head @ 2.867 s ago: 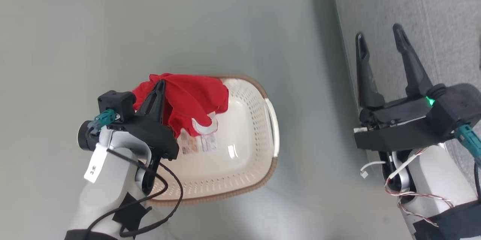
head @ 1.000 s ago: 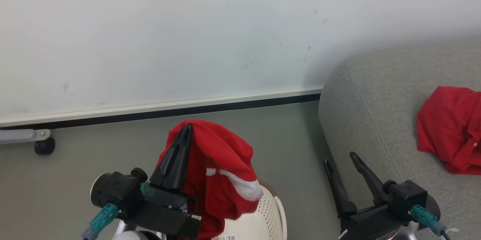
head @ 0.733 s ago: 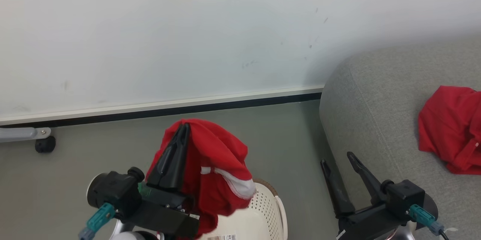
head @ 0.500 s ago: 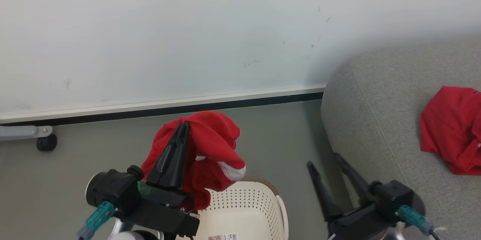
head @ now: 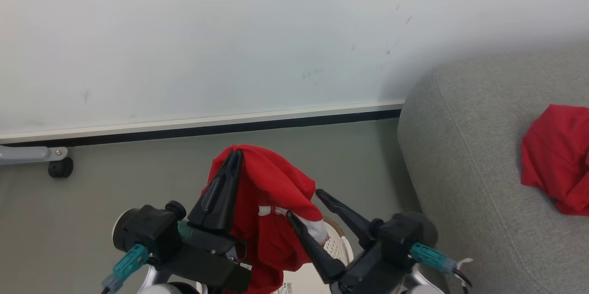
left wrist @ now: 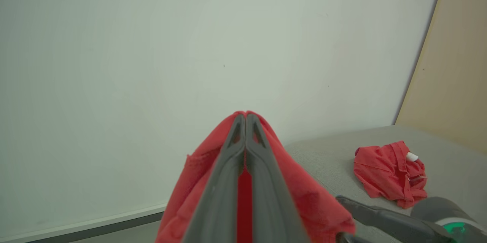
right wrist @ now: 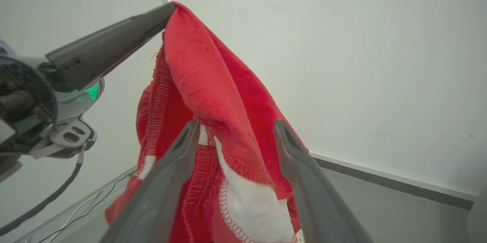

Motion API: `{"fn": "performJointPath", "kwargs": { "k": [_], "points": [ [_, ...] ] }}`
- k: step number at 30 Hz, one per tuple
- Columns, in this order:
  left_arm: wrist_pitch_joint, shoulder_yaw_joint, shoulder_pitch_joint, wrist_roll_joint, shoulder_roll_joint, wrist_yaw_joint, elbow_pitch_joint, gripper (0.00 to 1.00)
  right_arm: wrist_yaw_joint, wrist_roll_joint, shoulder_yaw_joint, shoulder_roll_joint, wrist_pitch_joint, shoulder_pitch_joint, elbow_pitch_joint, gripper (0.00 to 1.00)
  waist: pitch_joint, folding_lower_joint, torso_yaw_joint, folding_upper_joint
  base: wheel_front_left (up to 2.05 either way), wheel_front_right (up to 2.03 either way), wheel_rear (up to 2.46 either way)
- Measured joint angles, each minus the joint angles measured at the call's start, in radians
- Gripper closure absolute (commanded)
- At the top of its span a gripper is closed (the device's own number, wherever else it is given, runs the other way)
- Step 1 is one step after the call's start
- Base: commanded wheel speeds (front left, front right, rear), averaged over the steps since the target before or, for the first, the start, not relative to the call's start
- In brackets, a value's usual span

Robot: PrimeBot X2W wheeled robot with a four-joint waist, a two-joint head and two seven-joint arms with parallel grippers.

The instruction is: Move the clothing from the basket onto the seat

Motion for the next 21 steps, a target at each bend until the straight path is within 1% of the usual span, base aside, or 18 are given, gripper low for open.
{"fn": "performJointPath", "kwargs": {
  "k": [2, 8, 14, 19, 20, 21],
  "points": [
    [0.003, -0.002, 0.0, 0.0, -0.001, 0.0, -0.001, 1.0, 0.005, 0.0, 0.012, 0.003, 0.002, -0.014, 0.01, 0.0, 0.001, 0.0, 0.001, 0.0, 0.0, 0.0, 0.0],
    [0.013, -0.023, -0.004, 0.0, -0.003, -0.001, -0.014, 1.0, 0.021, 0.005, 0.094, 0.017, 0.018, -0.105, 0.085, 0.0, 0.009, 0.0, 0.007, 0.0, 0.0, 0.0, 0.0],
    [0.021, -0.044, -0.025, 0.0, -0.013, -0.01, -0.023, 1.0, 0.025, 0.017, 0.14, 0.02, 0.025, -0.19, 0.174, 0.0, 0.022, 0.0, 0.021, 0.0, 0.0, 0.0, 0.0],
    [0.029, -0.053, -0.025, 0.0, -0.014, -0.01, -0.026, 1.0, 0.026, 0.035, 0.154, 0.02, 0.013, -0.253, 0.243, 0.0, 0.028, 0.0001, 0.026, 0.0, 0.0, 0.0, 0.0],
    [0.029, -0.054, -0.026, 0.0, -0.014, -0.01, -0.026, 1.0, 0.026, 0.038, 0.159, 0.02, 0.009, -0.262, 0.25, 0.52, 0.029, 0.0, 0.027, 0.0, 0.0, 0.0, 0.0],
    [0.029, -0.055, -0.026, 0.0, -0.014, -0.01, -0.026, 1.0, 0.026, 0.048, 0.171, 0.019, 0.001, -0.272, 0.254, 1.0, 0.03, 0.0001, 0.028, 0.0, 0.0, 0.0, 0.0]
  ]
}}
